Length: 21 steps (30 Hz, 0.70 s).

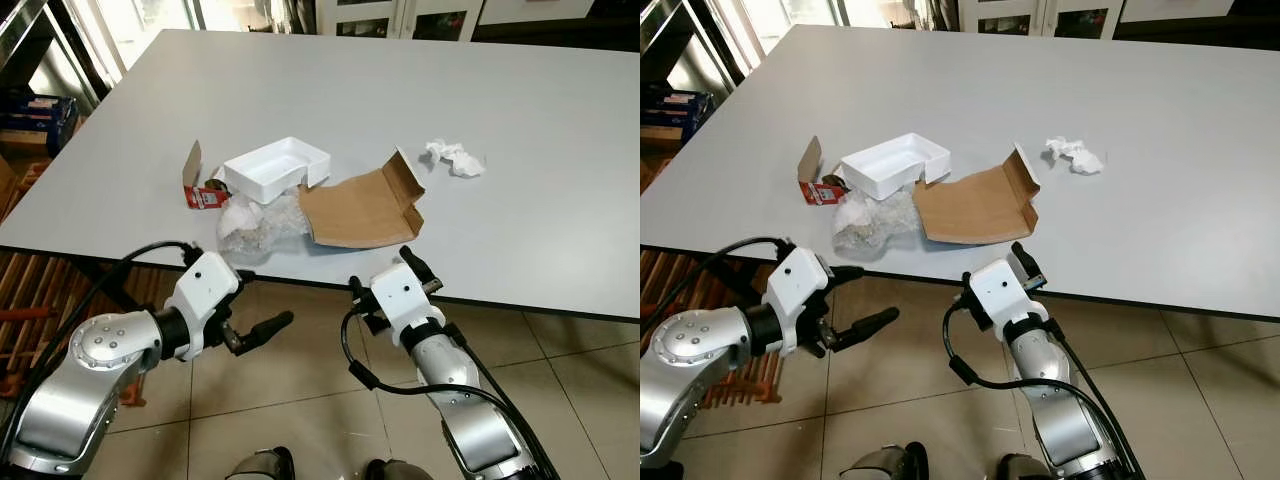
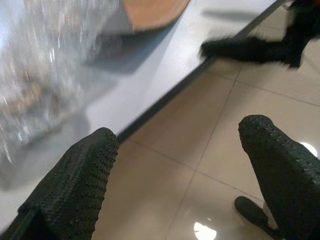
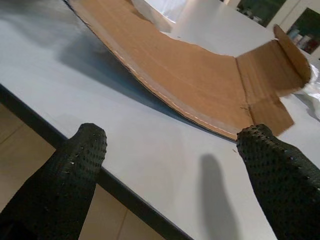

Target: Picking trash to rubbish bin

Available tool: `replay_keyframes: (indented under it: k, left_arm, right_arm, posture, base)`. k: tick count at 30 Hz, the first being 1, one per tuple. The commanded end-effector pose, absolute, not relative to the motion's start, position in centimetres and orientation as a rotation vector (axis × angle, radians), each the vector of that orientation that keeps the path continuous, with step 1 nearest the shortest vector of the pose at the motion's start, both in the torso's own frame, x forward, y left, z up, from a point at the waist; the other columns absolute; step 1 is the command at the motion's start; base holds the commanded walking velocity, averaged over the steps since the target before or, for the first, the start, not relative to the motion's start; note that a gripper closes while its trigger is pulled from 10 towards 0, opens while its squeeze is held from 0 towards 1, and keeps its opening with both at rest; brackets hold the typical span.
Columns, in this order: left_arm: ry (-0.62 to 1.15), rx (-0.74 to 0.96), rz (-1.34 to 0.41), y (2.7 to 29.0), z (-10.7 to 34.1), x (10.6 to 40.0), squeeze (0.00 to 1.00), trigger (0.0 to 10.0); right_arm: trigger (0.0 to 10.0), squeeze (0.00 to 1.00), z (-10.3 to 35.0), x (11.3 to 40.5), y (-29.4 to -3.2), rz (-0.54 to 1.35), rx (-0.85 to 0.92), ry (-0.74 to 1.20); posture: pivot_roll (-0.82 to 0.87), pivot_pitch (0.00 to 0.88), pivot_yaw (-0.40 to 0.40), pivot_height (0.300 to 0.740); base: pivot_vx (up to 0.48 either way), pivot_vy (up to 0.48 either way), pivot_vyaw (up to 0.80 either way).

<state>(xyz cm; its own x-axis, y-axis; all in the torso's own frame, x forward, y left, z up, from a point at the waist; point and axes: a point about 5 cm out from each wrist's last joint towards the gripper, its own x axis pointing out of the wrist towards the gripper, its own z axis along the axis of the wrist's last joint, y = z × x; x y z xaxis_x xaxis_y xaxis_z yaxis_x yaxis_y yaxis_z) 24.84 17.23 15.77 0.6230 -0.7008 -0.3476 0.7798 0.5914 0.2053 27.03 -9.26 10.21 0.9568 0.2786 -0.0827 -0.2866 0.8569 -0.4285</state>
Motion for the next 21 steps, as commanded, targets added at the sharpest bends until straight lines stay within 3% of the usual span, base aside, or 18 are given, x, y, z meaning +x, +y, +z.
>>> replay_keyframes:
  k: [1, 21]
  left_arm:
    - [0.242, 0.356, -0.886, 17.2, 16.2, 24.7, 0.0, 10.0]
    - [0.28, 0.356, -0.938, 16.9, 16.9, 23.3, 0.0, 10.0]
  right_arm:
    - [10.0, 0.0, 9.6, 26.9, -9.2, 0.315, -0.468, 0.042]
    - [10.0, 0.0, 9.1, 29.1, -7.8, 0.403, -0.58, 0.036]
  posture:
    - [0.11, 0.188, 0.038, 0.74]
    - [0.14, 0.194, 0.03, 0.74]
  base:
    - [0.0, 0.0, 0.0]
    - [0.0, 0.0, 0.0]
